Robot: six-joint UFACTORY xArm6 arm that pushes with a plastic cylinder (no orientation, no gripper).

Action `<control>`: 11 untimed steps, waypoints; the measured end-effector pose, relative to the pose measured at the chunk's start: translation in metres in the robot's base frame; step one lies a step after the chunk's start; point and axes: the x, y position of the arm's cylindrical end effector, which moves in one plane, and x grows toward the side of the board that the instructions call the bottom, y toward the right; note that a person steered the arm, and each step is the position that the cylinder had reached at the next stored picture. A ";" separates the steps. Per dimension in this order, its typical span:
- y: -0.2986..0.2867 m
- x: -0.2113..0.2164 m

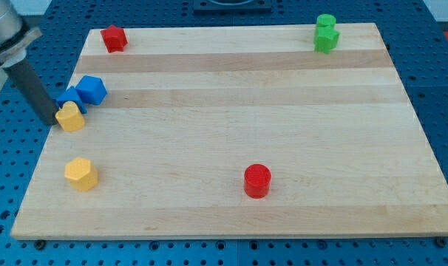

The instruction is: Separate the blue cube and blue triangle

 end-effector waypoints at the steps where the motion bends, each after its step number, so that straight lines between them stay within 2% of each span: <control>1: 0.007 -0.020; 2: 0.045 -0.016; 3: 0.059 0.030; 4: 0.062 0.052; 5: 0.067 0.007; 7: 0.104 -0.115; 8: 0.036 -0.142; 9: -0.012 -0.115; 10: 0.029 -0.075; 11: 0.040 -0.024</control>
